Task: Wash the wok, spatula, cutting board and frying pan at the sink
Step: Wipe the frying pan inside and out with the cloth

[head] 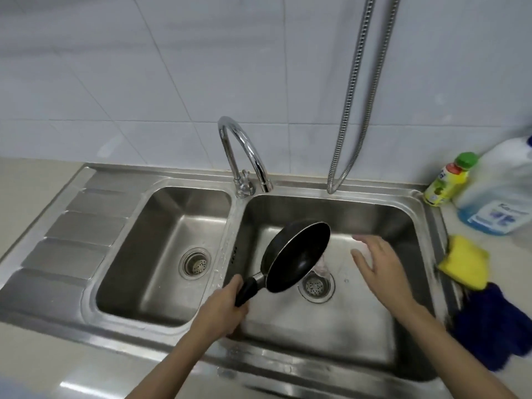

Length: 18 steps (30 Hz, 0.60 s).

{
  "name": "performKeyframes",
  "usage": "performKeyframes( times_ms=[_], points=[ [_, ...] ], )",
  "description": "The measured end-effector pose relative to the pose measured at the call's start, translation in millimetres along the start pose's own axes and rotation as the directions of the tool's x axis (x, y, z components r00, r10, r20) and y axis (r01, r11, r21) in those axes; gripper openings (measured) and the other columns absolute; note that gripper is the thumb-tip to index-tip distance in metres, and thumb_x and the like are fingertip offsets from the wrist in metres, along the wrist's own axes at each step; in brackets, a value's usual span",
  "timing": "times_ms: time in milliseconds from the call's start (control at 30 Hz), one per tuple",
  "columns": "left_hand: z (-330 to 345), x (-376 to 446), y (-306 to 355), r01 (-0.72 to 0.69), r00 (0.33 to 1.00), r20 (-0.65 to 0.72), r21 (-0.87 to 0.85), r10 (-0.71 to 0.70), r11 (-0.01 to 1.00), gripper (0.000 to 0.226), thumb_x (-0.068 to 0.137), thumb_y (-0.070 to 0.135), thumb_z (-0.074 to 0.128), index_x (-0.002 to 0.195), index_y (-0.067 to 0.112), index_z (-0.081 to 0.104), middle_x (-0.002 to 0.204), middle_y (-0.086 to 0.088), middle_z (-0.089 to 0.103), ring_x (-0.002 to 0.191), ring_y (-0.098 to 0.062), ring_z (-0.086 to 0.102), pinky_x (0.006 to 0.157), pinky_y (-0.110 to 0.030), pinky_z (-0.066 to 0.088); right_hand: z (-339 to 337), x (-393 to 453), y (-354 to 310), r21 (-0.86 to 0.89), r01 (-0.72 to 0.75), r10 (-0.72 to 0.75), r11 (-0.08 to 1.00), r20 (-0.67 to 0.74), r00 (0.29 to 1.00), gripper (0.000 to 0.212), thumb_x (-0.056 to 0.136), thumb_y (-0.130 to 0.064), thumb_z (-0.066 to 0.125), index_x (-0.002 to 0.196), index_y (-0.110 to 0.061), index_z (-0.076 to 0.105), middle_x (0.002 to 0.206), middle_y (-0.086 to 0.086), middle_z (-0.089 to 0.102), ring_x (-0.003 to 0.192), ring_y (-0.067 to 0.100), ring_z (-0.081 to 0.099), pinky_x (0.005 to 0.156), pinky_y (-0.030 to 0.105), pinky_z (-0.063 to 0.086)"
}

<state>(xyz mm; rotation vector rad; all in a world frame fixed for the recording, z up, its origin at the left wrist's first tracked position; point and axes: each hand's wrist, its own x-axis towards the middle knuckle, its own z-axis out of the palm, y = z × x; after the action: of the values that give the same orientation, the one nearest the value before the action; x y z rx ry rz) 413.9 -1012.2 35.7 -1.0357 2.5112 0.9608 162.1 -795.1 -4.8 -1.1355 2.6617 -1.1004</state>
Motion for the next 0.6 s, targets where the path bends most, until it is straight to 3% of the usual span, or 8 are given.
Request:
performKeyframes(
  times_ms=[100,167,267,400,500,600],
  points=[
    [8,3,7,-0.076,0.996,-0.03,0.173,0.082,0.982,0.024,0.084,0.024,0.055,0.09,0.03,0.032,0.074,0.001,0.059,0.066,-0.023,0.058,0.057,-0.035,0.045,-44,-67,40,-0.271,-0.142,0.076,0.952,-0.24,0.968,0.039,0.088,-0.034,0.046,0.11,-0.005,0.061,0.117,0.013,0.056,0.109,0.035,0.053,0.092,0.041,0.038],
    [15,2,16,-0.115,0.993,-0.015,0.192,0.12,0.975,0.024,0.086,0.026,0.056,0.093,0.029,0.033,0.075,0.001,0.06,0.068,-0.024,0.06,0.058,-0.034,0.046,-64,-97,62,-0.426,-0.355,0.208,0.832,-0.353,0.912,0.046,0.081,-0.03,0.055,0.116,0.0,0.055,0.13,0.025,0.046,0.121,0.045,0.042,0.098,0.051,0.032],
    [24,0,29,-0.105,0.994,0.047,0.13,0.1,0.986,0.026,0.085,0.023,0.061,0.089,0.024,0.036,0.075,0.001,0.059,0.065,-0.019,0.057,0.058,-0.032,0.043,-74,-125,84,-0.434,-0.584,0.477,0.686,-0.337,0.812,0.073,0.075,-0.036,0.073,0.134,-0.004,0.043,0.14,0.031,0.034,0.129,0.045,0.033,0.104,0.059,0.028],
    [34,-2,40,0.04,0.972,0.233,-0.228,0.014,0.973,0.026,0.086,0.011,0.064,0.088,0.012,0.038,0.065,-0.007,0.053,0.04,-0.013,0.04,0.038,-0.026,0.031,-77,-139,85,-0.363,-0.619,0.558,0.696,-0.268,0.785,0.092,0.072,-0.051,0.072,0.145,-0.015,0.03,0.134,0.025,0.044,0.121,0.04,0.042,0.099,0.052,0.04],
    [37,-6,47,0.106,0.951,0.309,-0.357,0.01,0.928,0.024,0.089,0.008,0.062,0.092,0.007,0.038,0.061,-0.008,0.05,0.036,-0.014,0.035,0.036,-0.023,0.024,-80,-151,75,-0.412,-0.632,0.57,0.656,-0.278,0.773,0.092,0.074,-0.06,0.066,0.147,-0.022,0.026,0.127,0.018,0.048,0.115,0.034,0.044,0.092,0.046,0.04],
    [39,-12,59,0.13,0.934,0.355,-0.442,0.04,0.888,0.022,0.092,0.008,0.06,0.09,0.008,0.038,0.059,-0.008,0.048,0.038,-0.015,0.034,0.038,-0.021,0.023,-78,-169,69,-0.451,-0.639,0.557,0.622,-0.318,0.767,0.084,0.075,-0.059,0.065,0.143,-0.021,0.034,0.112,0.018,0.054,0.098,0.033,0.05,0.078,0.042,0.044]
  ],
)
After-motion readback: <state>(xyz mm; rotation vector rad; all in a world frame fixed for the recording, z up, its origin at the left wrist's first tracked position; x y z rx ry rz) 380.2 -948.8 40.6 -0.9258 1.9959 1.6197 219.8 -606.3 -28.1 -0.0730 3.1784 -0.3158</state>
